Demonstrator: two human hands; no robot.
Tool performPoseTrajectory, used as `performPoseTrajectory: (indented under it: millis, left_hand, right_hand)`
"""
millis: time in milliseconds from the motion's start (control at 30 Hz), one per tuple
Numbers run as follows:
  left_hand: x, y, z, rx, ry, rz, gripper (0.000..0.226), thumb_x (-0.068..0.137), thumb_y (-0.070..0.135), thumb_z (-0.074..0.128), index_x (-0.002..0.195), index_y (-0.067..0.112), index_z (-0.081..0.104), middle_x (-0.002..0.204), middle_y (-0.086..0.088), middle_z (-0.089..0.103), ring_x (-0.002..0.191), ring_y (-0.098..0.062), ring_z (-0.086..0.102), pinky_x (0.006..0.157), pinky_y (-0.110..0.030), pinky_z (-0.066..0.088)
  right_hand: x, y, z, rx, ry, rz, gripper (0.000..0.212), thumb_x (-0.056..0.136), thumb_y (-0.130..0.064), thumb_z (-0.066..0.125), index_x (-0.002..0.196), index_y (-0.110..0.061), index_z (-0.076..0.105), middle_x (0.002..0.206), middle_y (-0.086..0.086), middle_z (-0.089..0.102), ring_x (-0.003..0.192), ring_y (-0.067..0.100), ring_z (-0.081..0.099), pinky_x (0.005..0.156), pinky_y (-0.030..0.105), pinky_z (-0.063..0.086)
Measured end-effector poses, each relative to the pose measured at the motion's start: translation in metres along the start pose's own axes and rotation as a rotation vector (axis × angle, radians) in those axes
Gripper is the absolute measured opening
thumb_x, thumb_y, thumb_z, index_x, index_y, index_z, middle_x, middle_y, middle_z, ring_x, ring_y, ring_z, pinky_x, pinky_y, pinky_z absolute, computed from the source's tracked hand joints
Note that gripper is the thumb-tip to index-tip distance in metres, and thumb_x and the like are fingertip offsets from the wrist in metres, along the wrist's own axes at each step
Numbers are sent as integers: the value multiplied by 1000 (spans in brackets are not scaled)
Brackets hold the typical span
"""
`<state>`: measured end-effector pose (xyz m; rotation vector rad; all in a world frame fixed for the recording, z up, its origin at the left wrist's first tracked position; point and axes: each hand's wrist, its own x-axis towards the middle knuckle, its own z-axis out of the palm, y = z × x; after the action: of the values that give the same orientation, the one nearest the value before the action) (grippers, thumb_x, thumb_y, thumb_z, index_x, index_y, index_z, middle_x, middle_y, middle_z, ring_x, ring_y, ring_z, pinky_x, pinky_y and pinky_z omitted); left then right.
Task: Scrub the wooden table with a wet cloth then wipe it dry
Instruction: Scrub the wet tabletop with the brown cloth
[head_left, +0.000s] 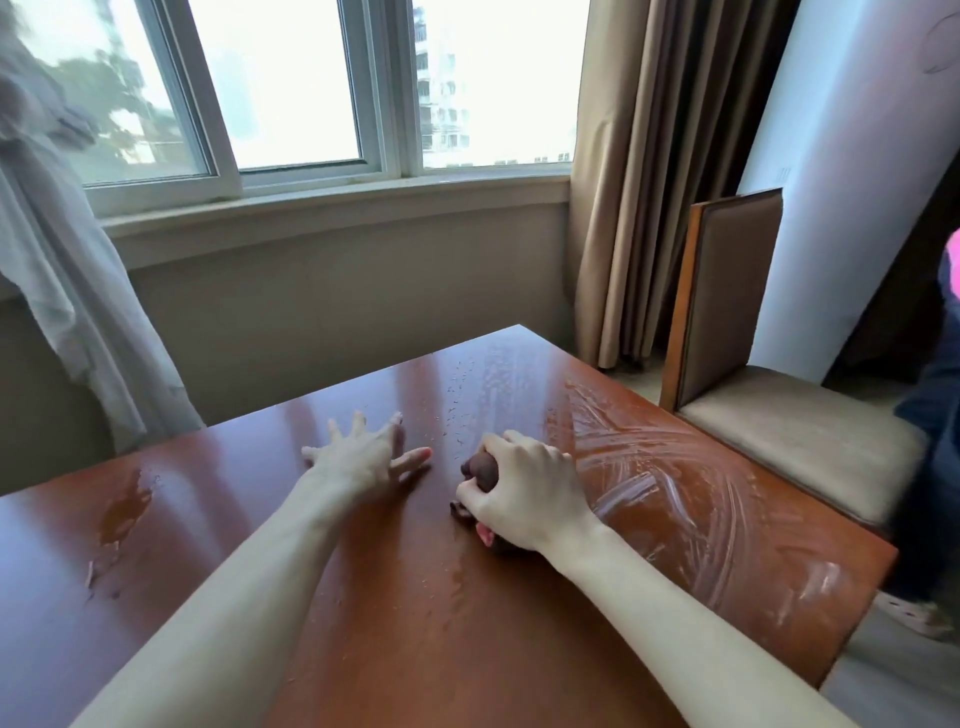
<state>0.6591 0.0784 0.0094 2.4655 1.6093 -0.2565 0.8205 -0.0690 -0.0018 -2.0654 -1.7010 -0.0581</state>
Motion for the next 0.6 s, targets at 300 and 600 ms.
performPoseTrajectory:
  millis: [300,600]
  left_hand:
    - [22,2,11,141,-36,-50,102,64,87,1,157,46,-12,168,-9,-6,151,-47,4,108,-69,31]
    - [31,2,16,208,-50,-53,92,75,84,3,151,43,-28,166,-11,-22,151,-47,-8,112,-70,23]
  right_hand:
    - [176,1,66,48,28,41,19,80,-49,60,82,-30,58,90,-3,64,88,28,63,73,35,40]
    - [341,93,80,-54,28,219,35,75,-50,61,104,-33,71,114,7,71,109,36,63,93,37,46]
